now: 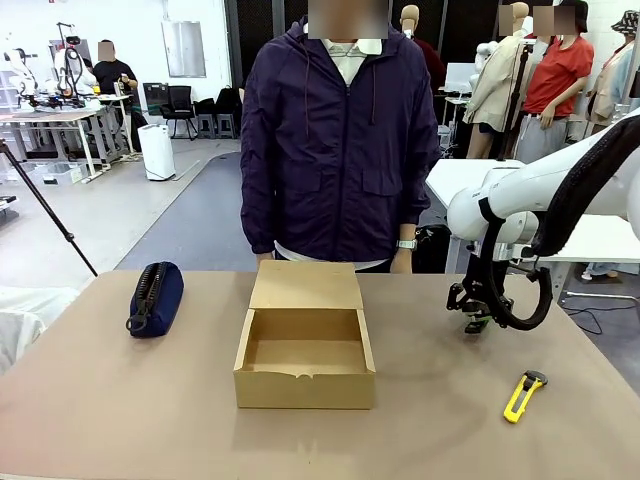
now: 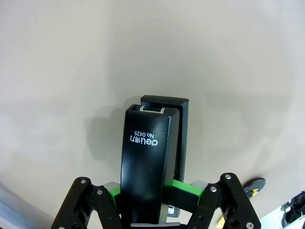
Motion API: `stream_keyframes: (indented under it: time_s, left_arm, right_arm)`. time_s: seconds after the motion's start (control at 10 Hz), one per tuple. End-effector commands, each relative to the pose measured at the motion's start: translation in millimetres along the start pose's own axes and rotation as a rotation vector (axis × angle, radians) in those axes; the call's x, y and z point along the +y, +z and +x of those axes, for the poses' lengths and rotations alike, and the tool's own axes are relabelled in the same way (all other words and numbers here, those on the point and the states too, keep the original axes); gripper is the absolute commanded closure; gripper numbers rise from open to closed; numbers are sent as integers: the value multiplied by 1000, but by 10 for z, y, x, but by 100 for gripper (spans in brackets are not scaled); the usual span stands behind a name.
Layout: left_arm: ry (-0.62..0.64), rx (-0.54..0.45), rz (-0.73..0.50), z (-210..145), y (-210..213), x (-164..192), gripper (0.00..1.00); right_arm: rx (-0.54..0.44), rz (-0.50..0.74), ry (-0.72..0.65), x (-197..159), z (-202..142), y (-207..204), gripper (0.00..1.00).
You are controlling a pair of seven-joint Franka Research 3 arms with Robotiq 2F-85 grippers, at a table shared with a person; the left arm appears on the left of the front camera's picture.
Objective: Pack the items into the box.
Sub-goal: Pick up the item specified by the human and place it in the Mailer Box.
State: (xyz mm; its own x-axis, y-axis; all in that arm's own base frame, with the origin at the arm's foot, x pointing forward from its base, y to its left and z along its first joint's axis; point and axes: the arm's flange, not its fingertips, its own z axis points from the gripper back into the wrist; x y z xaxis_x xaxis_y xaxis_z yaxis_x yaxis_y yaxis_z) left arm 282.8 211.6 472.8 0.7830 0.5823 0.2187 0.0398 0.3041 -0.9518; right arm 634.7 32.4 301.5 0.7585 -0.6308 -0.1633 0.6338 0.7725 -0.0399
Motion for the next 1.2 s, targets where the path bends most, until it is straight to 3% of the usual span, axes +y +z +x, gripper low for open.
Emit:
stream_keyframes:
  time_s: [0.0, 0.2, 0.5, 0.9, 1.0, 1.1]
  left_arm:
    - [-10, -7, -20, 11, 0, -8, 0]
    - [-10, -7, -20, 11, 0, -8, 0]
    - [-10, -7, -20, 11, 0, -8, 0]
    - [-10, -7, -20, 11, 0, -8, 0]
    - [-10, -7, -20, 11, 0, -8, 0]
    - [-10, -7, -20, 11, 0, -8, 0]
  right_arm:
    - [-2, -11, 42, -23, -38, 96, 100]
    - [-55, -15, 110, -132, -72, 536, 100]
    - [-118, 25, 370, -471, -640, 1270, 100]
    - [-92, 74, 844, -1178, -1653, 1152, 100]
    - [-101, 125, 899, -1362, -1782, 1099, 100]
    - [-92, 190, 832, -1423, -1705, 1100, 100]
